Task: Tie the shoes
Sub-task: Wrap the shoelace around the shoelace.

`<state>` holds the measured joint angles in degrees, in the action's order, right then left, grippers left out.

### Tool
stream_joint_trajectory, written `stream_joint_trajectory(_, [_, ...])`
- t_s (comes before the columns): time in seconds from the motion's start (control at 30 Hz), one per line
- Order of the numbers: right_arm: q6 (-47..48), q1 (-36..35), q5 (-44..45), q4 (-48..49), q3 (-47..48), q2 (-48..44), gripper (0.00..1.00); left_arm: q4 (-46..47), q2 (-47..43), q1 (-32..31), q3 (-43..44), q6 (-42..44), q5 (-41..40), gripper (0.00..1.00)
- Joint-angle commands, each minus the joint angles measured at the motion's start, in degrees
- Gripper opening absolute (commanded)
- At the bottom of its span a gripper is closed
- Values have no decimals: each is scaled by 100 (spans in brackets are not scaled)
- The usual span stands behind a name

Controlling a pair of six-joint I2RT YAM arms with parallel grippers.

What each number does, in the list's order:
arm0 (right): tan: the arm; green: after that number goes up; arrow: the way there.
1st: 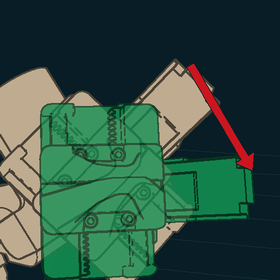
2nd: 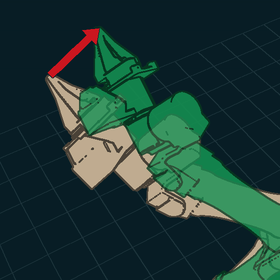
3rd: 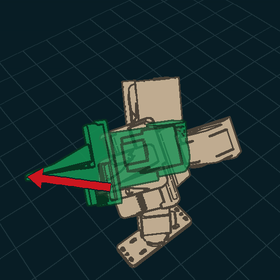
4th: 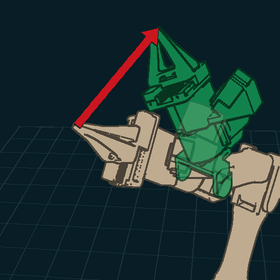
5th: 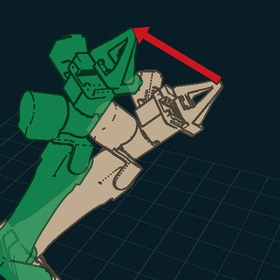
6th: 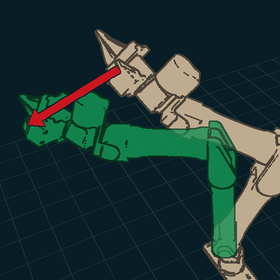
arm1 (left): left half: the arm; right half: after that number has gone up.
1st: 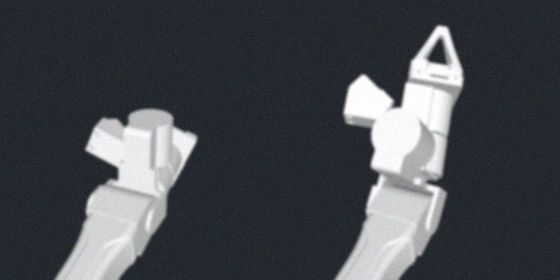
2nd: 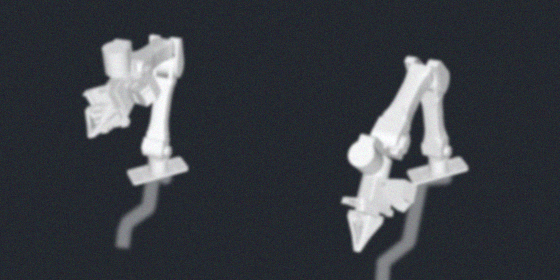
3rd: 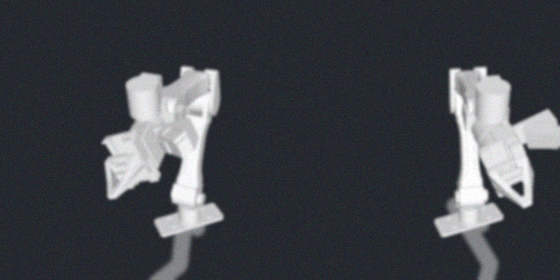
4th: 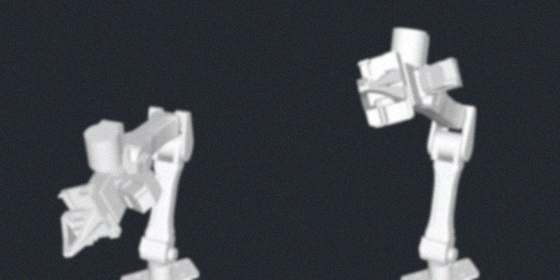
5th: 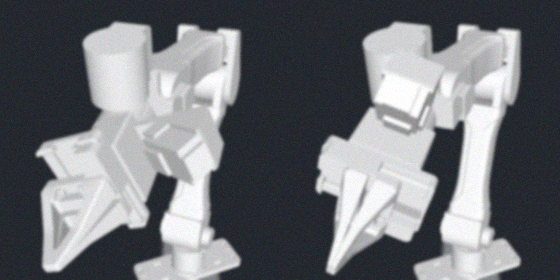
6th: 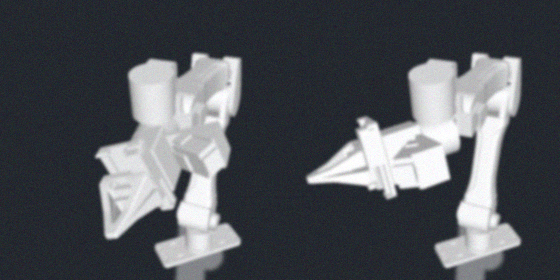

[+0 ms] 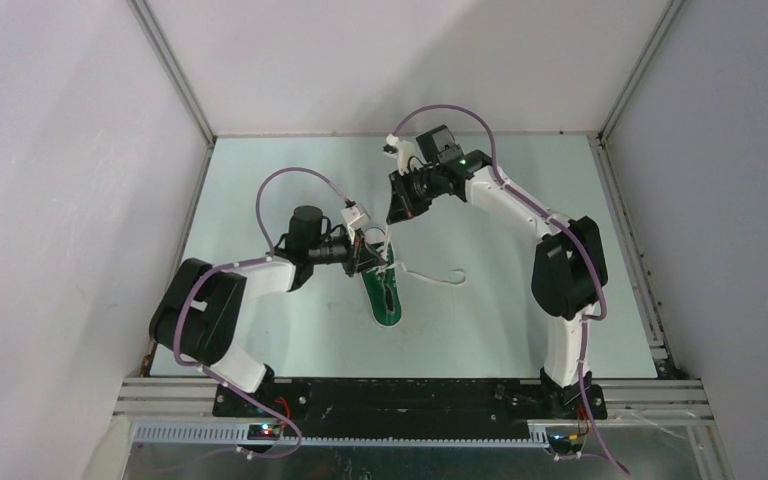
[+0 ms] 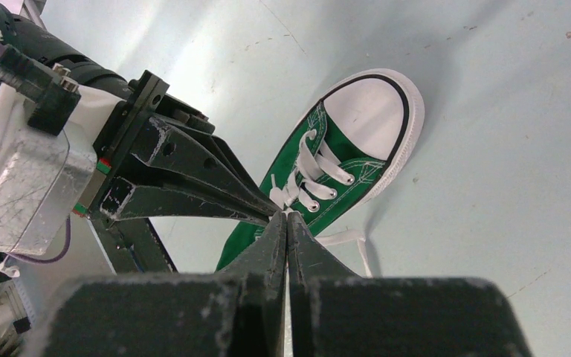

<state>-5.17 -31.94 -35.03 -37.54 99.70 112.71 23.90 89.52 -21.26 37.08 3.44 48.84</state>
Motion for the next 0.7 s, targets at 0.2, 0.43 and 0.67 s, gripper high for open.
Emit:
stream_joint_trajectory(0.2, [251, 58, -174, 88, -49, 11, 0, 530, 144, 33, -100, -375, -77, 0])
stream_joint_trajectory(0.43, [1802, 949, 552, -678, -392, -334, 34, 1230, 626, 101, -34, -1324, 271, 0])
stream_joint_trajectory(0.67, [932, 1222, 1804, -1355, -1479, -398, 49, 1148, 684, 95, 64, -1407, 212, 0])
